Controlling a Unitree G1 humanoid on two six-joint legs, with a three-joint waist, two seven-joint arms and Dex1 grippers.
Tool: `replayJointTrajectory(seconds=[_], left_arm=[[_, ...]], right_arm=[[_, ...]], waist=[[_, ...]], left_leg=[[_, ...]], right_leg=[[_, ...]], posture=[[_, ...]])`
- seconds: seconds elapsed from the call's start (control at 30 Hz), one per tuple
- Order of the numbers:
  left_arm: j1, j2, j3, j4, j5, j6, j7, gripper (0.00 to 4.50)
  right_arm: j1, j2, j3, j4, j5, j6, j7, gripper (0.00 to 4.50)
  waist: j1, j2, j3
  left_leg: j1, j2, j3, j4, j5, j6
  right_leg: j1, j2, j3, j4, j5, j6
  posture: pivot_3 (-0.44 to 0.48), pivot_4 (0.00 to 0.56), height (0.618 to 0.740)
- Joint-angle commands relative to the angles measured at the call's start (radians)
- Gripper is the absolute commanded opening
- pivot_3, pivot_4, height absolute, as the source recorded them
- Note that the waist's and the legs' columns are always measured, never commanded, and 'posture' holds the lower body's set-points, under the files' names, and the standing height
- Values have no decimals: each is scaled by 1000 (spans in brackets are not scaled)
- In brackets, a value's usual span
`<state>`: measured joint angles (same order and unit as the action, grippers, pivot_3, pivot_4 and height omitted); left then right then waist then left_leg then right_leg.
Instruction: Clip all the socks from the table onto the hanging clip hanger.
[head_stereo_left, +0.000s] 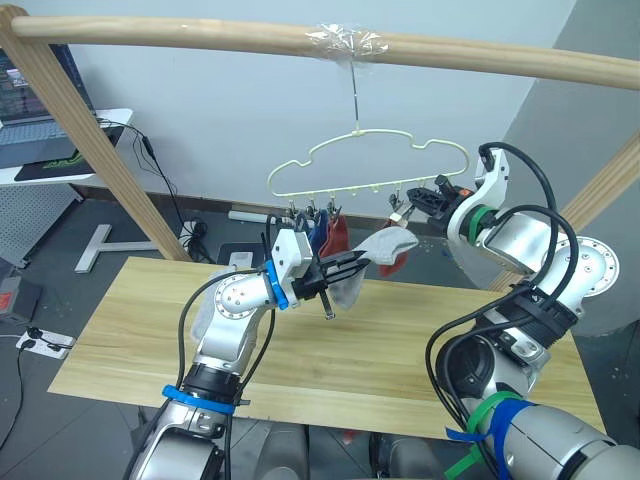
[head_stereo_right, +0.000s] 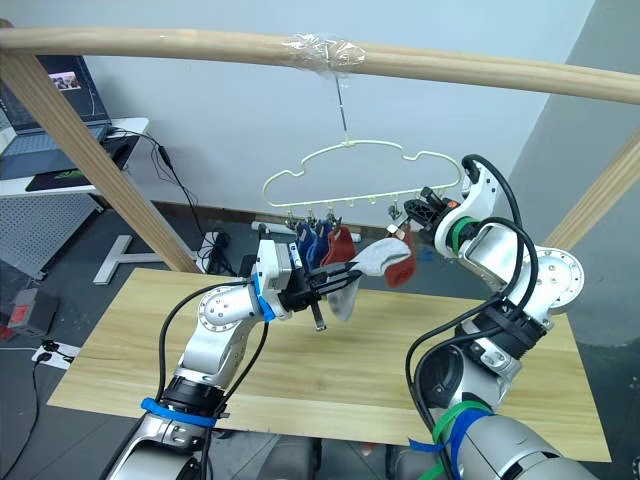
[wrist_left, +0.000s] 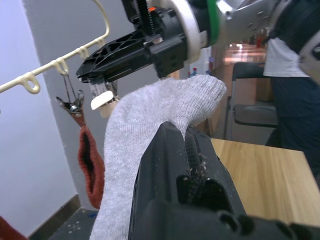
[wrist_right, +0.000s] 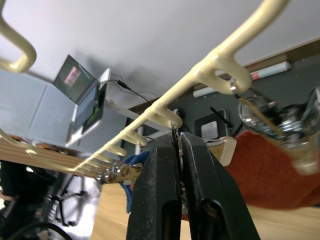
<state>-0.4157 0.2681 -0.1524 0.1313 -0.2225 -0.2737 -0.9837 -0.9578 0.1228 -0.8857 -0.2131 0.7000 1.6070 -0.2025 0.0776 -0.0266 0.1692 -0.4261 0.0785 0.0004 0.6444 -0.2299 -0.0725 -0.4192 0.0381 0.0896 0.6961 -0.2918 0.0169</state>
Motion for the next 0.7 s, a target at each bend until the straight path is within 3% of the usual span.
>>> replayJointTrajectory(seconds=[0.03, 0.57, 0.7], left_arm=[[-21, -10, -2, 3, 8, -34, 24, 13], [-70, -22, 6, 82, 29, -62, 100, 13], [-63, -24, -11, 50, 12, -37, 82, 0]], right_arm=[[5, -3, -36, -23, 92, 7, -113, 0], [29, -23, -49, 25, 497, 7, -472, 0], [21, -47, -50, 49, 573, 1, -505, 877]], waist=[[0, 1, 1], [-6, 2, 3], [-11, 3, 4]], left_leg=[[0, 0, 0, 0, 0, 0], [-2, 0, -1, -1, 0, 0], [-3, 0, -1, -2, 0, 1]], right_leg=[[0, 0, 0, 0, 0, 0], [-1, 0, 0, -2, 0, 0], [-1, 0, -1, -5, 0, 0]], posture=[[158, 191, 740], [152, 196, 740], [150, 200, 740]])
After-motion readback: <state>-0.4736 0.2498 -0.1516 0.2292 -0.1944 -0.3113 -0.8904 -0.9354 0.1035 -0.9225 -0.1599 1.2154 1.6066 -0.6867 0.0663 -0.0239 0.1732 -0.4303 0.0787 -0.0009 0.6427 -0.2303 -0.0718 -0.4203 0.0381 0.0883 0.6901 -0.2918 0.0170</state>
